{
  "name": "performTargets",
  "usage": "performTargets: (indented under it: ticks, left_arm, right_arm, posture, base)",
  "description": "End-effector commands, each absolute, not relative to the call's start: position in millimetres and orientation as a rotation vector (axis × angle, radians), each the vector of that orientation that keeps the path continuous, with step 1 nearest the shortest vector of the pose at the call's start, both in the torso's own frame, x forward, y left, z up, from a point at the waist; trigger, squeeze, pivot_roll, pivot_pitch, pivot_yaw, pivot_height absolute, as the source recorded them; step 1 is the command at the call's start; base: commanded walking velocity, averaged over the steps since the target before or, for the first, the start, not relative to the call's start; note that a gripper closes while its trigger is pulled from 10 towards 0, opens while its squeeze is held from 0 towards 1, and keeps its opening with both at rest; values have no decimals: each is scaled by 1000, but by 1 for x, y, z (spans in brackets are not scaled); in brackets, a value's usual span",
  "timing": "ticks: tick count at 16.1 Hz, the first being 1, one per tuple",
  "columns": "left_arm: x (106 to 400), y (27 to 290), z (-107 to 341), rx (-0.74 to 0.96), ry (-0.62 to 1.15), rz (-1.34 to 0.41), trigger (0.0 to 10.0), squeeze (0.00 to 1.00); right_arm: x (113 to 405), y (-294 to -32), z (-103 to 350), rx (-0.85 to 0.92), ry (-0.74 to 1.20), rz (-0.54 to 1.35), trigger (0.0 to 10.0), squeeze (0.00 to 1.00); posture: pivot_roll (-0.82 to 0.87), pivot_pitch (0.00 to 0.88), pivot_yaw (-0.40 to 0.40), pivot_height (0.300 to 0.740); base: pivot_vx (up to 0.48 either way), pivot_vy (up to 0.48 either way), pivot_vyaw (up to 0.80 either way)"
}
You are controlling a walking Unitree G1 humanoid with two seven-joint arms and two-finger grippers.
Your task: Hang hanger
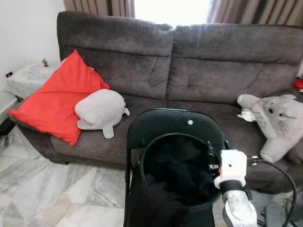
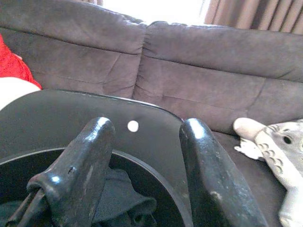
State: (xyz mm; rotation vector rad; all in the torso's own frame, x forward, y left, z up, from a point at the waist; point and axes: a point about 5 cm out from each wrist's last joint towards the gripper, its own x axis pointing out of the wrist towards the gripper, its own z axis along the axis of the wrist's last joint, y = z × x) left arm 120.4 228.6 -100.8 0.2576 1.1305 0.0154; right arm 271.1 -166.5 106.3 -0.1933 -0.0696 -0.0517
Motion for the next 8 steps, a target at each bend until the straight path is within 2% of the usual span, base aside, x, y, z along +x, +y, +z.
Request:
performTargets:
  ticks: [1, 3, 8]
  left_arm:
    - [120, 231, -101, 250, 1133, 19, 10000, 0]
    - [120, 231, -100, 253, 1132, 16, 10000, 0]
    - [121, 230, -100, 254, 1130, -1, 10000, 0]
  right_arm:
    - [271, -169, 112, -195, -85, -64, 10000, 0]
    - [270, -170, 110, -199, -76, -70, 10000, 0]
    - [269, -176, 106, -212, -44, -111, 10000, 0]
  posture:
    - [-4, 0, 7, 740]
    - [-5, 0, 8, 740]
    - [-10, 0, 10, 740]
  base:
    - [274, 0, 0]
    - [270, 0, 0]
    - [0, 0, 0]
